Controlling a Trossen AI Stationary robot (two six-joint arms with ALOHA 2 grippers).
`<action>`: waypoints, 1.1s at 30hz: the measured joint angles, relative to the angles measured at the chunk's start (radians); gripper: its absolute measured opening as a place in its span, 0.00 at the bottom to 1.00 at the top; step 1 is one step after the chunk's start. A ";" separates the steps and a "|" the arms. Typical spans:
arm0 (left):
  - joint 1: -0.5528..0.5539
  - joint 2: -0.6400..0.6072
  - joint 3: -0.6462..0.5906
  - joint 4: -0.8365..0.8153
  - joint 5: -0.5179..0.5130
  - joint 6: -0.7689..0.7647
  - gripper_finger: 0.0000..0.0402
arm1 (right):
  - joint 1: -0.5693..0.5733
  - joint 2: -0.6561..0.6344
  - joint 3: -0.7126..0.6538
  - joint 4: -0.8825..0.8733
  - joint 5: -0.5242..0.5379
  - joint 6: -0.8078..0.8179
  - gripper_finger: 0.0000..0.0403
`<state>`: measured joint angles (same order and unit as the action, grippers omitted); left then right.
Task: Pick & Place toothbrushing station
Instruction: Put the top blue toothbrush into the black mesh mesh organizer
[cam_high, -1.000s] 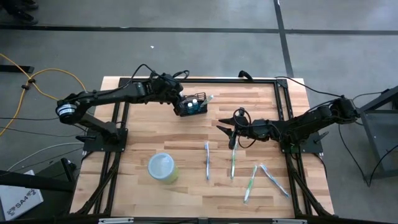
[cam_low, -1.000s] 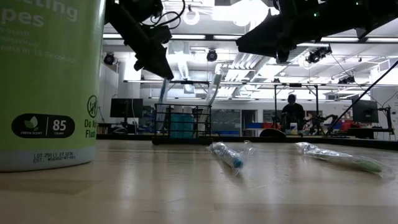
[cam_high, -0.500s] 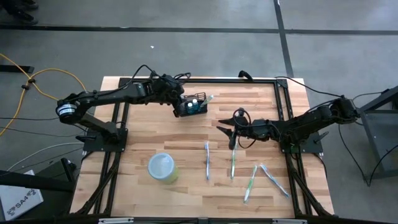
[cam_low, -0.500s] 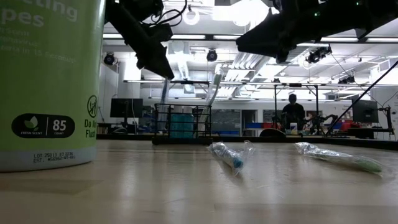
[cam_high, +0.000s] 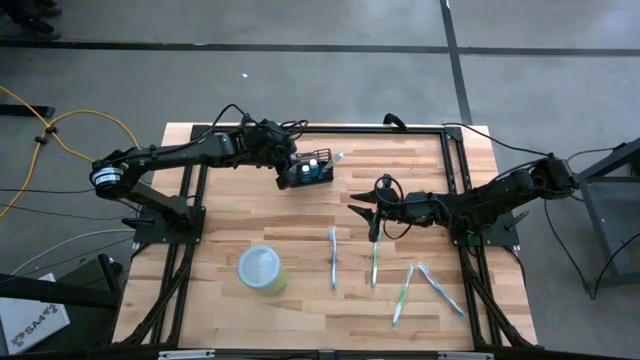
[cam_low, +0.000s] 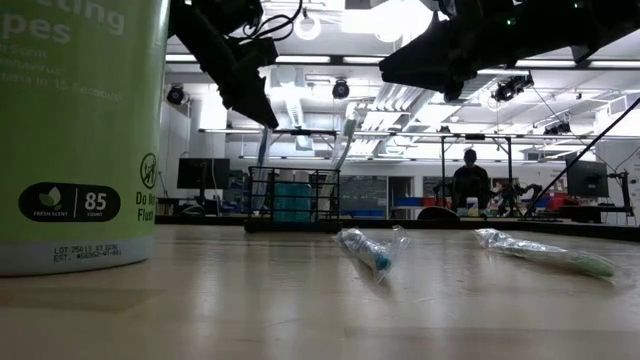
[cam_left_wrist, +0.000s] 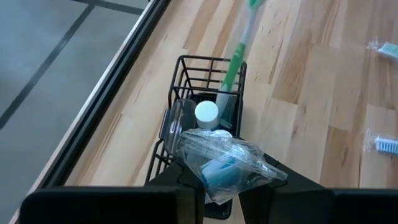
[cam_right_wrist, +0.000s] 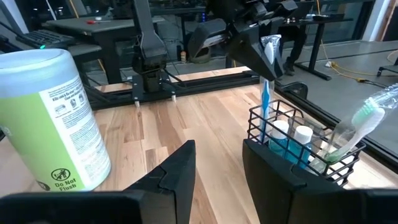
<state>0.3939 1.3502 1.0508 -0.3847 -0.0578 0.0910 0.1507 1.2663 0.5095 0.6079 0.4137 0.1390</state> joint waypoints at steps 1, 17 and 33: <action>0.000 0.000 0.000 -0.003 0.000 0.000 0.16 | 0.000 0.000 0.000 0.000 0.001 0.000 0.31; -0.029 0.000 0.000 -0.006 -0.060 0.074 0.40 | 0.000 0.000 0.000 0.002 -0.028 0.000 0.31; -0.100 0.000 0.000 0.026 -0.190 0.122 0.43 | 0.000 0.000 0.000 0.002 -0.029 0.000 0.31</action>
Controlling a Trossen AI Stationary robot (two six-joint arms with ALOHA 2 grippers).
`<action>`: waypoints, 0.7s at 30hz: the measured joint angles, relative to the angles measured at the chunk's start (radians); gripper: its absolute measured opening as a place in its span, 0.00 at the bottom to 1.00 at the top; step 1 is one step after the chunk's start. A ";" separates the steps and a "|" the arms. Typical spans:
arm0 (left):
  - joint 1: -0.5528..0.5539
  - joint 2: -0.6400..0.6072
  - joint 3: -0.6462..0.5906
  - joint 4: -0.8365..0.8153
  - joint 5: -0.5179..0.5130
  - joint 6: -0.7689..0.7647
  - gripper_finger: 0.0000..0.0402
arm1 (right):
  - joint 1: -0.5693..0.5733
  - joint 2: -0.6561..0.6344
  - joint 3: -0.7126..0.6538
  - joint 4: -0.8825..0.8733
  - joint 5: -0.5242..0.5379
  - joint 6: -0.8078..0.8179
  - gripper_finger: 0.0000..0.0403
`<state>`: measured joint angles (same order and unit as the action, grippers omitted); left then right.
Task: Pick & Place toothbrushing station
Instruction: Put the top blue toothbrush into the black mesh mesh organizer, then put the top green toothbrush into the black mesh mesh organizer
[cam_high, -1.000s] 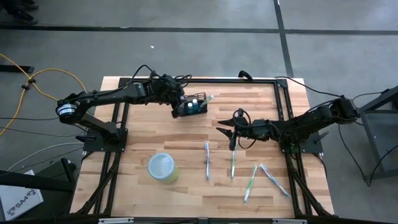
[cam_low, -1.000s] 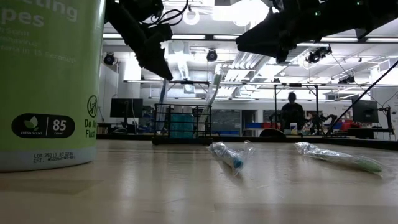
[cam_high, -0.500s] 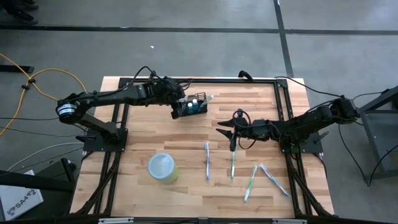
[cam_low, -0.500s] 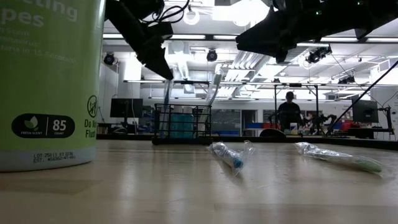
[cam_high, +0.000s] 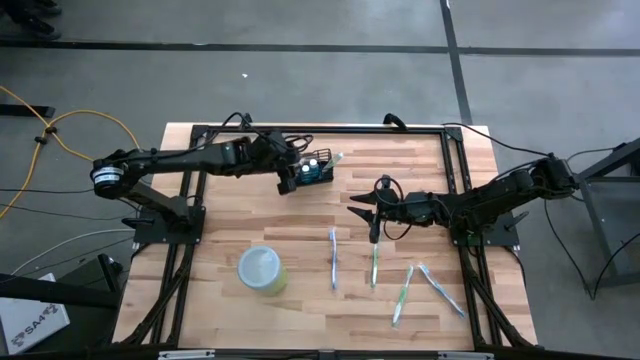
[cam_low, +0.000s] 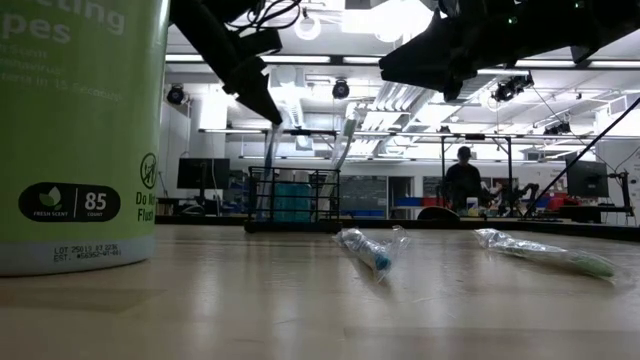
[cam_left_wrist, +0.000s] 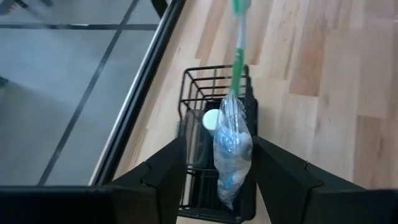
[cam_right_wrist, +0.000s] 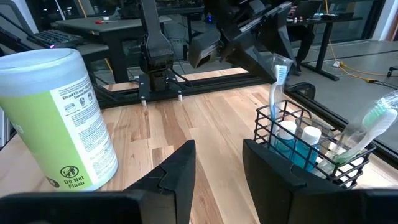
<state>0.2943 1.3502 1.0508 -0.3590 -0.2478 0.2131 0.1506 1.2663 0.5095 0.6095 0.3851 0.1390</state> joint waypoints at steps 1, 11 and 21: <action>0.000 0.000 0.000 0.000 -0.006 0.000 0.43 | 0.000 0.000 0.000 0.000 0.000 0.000 0.31; -0.011 -0.019 0.000 0.008 -0.015 0.000 0.43 | 0.000 0.000 0.000 0.000 0.000 0.000 0.31; -0.052 -0.085 0.000 0.050 -0.010 0.026 0.43 | 0.000 0.000 0.000 0.000 -0.002 0.000 0.31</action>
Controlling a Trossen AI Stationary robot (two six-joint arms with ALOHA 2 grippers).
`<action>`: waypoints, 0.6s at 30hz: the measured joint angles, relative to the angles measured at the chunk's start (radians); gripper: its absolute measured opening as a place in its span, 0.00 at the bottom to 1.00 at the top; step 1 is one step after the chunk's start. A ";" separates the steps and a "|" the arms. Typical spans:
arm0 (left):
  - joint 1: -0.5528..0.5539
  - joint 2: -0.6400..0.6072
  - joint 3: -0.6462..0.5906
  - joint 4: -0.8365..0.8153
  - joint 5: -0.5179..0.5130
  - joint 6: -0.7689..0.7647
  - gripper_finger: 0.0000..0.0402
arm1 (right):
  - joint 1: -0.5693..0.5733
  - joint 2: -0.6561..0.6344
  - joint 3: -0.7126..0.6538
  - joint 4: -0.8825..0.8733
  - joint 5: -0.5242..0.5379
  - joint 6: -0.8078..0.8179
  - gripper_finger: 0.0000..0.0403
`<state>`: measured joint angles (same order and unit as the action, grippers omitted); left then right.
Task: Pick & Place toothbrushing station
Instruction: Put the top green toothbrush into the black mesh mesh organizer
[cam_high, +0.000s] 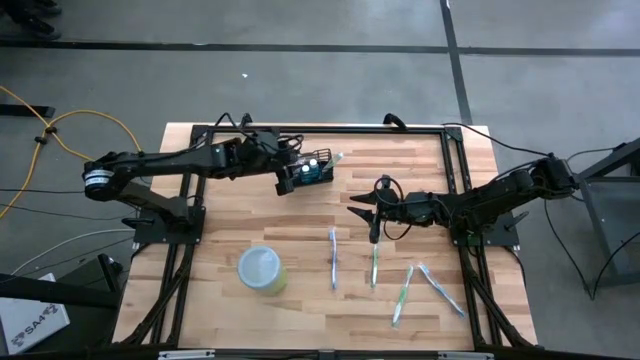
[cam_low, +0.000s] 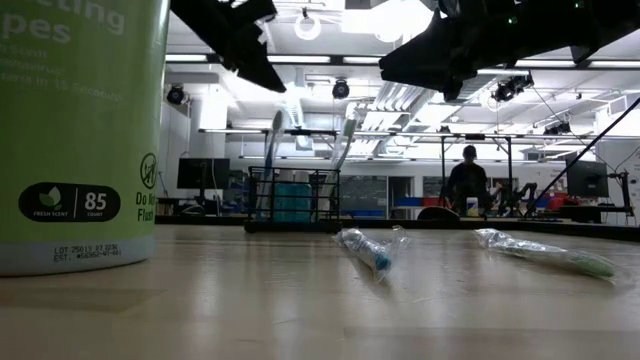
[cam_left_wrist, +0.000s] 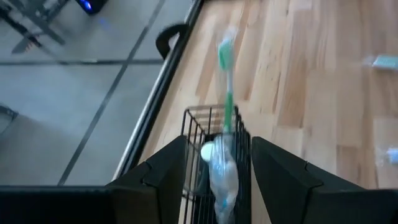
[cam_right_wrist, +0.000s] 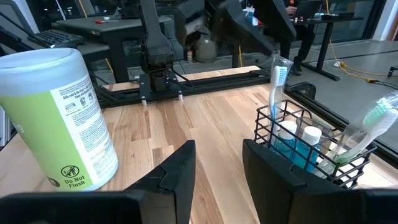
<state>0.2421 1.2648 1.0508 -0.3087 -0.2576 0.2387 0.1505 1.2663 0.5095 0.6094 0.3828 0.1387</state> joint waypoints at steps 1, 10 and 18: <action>-0.004 -0.008 0.000 0.008 0.000 0.000 0.43 | 0.000 0.000 0.000 0.000 0.000 0.000 0.31; -0.057 -0.035 0.000 0.029 0.000 -0.001 0.43 | 0.000 0.000 0.000 -0.001 -0.001 0.000 0.31; -0.085 -0.035 0.000 0.030 0.000 -0.003 0.43 | 0.000 -0.036 0.000 -0.133 -0.003 0.032 0.31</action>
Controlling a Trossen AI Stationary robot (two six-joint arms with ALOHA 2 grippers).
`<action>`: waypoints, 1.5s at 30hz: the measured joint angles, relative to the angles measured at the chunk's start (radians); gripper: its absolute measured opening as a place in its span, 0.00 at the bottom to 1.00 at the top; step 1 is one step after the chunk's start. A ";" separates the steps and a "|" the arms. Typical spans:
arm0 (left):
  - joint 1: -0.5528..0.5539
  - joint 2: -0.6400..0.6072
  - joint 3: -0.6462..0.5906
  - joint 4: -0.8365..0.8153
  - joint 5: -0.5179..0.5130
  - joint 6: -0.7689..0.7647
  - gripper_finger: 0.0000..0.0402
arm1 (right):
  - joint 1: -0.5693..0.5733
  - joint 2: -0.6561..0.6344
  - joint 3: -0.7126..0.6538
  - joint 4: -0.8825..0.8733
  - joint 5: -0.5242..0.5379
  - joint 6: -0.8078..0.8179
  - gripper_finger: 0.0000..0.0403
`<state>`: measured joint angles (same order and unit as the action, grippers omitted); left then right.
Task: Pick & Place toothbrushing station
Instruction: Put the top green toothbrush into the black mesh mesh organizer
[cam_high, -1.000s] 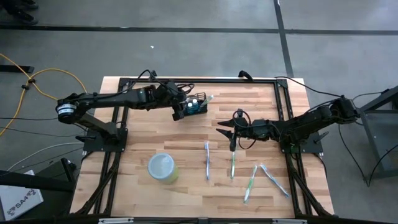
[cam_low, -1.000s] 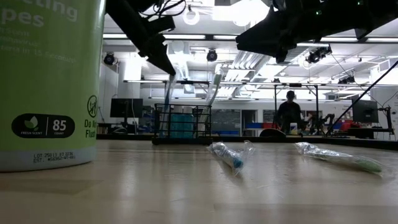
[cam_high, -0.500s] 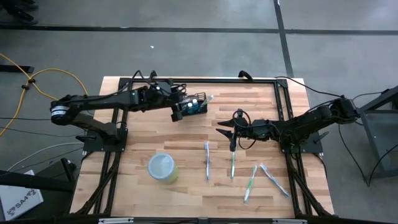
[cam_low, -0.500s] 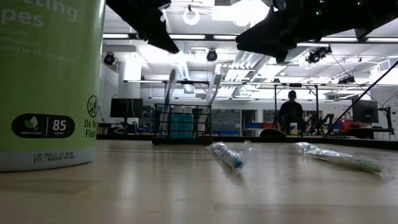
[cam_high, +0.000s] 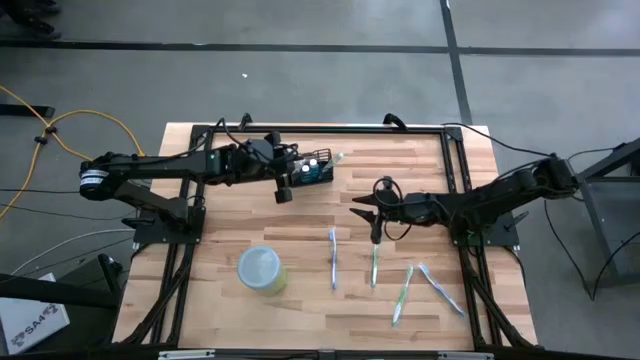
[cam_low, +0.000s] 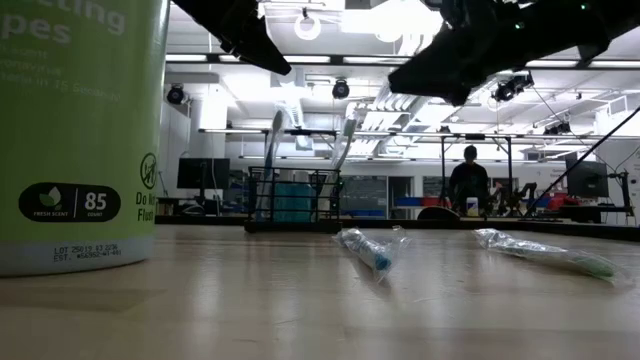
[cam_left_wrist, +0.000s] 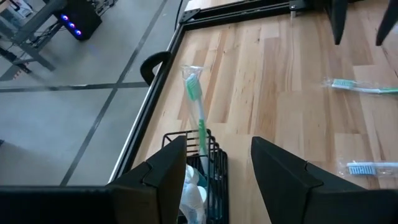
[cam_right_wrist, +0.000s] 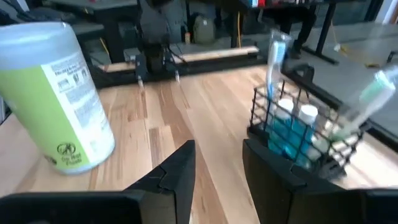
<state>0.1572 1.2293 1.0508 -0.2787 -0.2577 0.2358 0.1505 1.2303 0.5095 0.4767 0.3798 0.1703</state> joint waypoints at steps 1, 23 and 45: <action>-0.001 0.000 0.000 0.000 0.000 0.000 0.43 | 0.000 -0.016 0.000 -0.043 -0.006 0.016 0.31; -0.004 0.001 0.000 -0.001 0.000 -0.008 0.43 | 0.315 -0.205 0.136 -0.801 0.064 0.489 0.31; -0.004 0.001 0.000 -0.001 -0.001 -0.049 0.43 | 0.157 0.050 0.135 -0.885 -0.187 0.951 0.31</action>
<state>0.1528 1.2304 1.0508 -0.2794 -0.2584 0.1867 0.3075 1.2803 0.6449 -0.4087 0.1932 1.1212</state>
